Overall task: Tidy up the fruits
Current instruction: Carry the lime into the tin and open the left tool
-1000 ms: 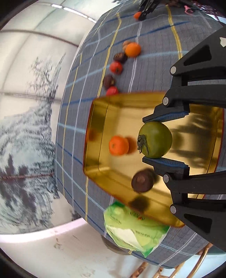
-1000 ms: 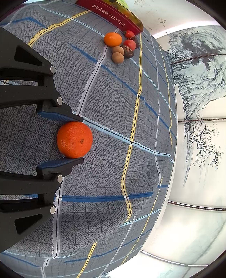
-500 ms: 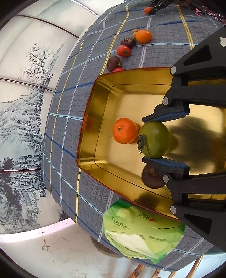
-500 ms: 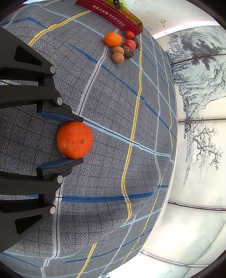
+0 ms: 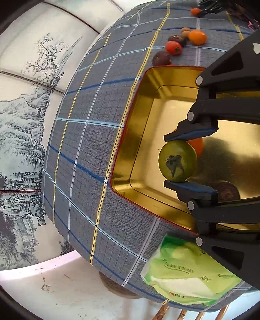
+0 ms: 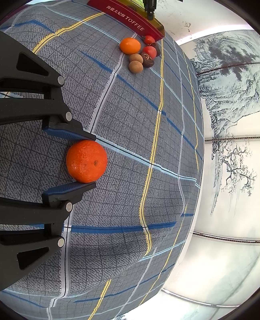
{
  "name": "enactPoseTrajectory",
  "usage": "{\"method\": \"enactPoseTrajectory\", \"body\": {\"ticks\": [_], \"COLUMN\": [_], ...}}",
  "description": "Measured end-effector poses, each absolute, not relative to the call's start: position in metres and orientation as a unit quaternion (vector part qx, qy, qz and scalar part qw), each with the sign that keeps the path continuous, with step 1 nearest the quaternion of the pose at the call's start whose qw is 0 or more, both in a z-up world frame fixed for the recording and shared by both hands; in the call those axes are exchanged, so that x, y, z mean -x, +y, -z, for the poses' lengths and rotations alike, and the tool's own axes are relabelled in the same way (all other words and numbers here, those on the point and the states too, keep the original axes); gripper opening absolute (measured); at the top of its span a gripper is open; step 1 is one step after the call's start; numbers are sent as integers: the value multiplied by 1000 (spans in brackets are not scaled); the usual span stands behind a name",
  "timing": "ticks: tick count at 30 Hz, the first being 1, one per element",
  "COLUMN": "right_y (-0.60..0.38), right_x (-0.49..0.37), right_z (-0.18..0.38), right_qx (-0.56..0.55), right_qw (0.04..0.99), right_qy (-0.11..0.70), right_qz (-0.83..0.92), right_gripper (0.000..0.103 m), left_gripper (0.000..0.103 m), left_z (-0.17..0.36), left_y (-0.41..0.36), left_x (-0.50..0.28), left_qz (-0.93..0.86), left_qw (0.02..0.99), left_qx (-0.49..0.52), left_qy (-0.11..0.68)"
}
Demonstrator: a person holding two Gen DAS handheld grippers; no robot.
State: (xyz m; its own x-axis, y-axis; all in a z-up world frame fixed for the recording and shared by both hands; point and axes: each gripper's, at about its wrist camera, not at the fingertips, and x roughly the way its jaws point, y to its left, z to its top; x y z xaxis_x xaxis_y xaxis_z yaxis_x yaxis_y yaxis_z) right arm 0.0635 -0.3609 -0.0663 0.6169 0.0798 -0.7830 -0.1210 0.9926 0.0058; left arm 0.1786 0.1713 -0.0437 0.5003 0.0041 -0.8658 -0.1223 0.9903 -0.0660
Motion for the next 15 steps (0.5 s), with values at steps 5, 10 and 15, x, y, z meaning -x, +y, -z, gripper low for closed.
{"method": "enactPoseTrajectory", "body": {"ticks": [5, 10, 15], "right_y": [-361, -362, -362], "right_x": [-63, -63, -63], "right_z": [66, 66, 66], "right_qx": [24, 24, 24], "right_qw": [899, 899, 899], "right_qy": [434, 434, 434], "right_qz": [-56, -56, -56], "right_gripper": [41, 41, 41], "left_gripper": [38, 70, 83], "left_z": [44, 38, 22], "left_y": [176, 180, 161], "left_x": [-184, -171, -124], "left_qz": [-46, -43, -19], "left_qw": [866, 872, 881], "left_qx": [64, 90, 128], "left_qy": [494, 479, 455]}}
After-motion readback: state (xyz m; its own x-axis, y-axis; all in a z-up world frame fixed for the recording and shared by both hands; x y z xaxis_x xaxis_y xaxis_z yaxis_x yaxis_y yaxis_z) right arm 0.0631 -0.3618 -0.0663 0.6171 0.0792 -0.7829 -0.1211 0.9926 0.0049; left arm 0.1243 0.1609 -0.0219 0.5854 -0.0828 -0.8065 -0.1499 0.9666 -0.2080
